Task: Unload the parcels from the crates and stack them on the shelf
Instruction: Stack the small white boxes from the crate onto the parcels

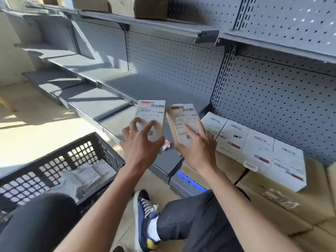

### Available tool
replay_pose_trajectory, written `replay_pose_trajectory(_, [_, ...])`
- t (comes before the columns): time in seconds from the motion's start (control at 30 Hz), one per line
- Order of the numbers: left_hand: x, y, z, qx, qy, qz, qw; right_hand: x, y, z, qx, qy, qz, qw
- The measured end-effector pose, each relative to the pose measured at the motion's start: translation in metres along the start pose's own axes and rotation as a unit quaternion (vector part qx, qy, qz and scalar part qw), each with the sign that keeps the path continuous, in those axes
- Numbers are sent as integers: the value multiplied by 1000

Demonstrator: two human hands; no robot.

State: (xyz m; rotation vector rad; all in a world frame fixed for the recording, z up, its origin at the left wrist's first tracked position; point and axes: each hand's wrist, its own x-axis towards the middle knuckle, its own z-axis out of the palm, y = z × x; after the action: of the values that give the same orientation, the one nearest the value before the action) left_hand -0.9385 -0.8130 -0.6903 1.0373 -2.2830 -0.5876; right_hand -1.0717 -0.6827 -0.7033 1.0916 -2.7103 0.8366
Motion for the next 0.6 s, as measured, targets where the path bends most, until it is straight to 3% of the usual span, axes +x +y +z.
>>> replay_pose_trajectory(0.23, [1, 64, 39, -46, -70, 86, 993, -22, 61, -47, -31, 49, 107, 993])
replay_pose_trajectory(0.6, [-22, 138, 105, -85, -152, 156, 972, -64, 136, -99, -68, 86, 224, 969])
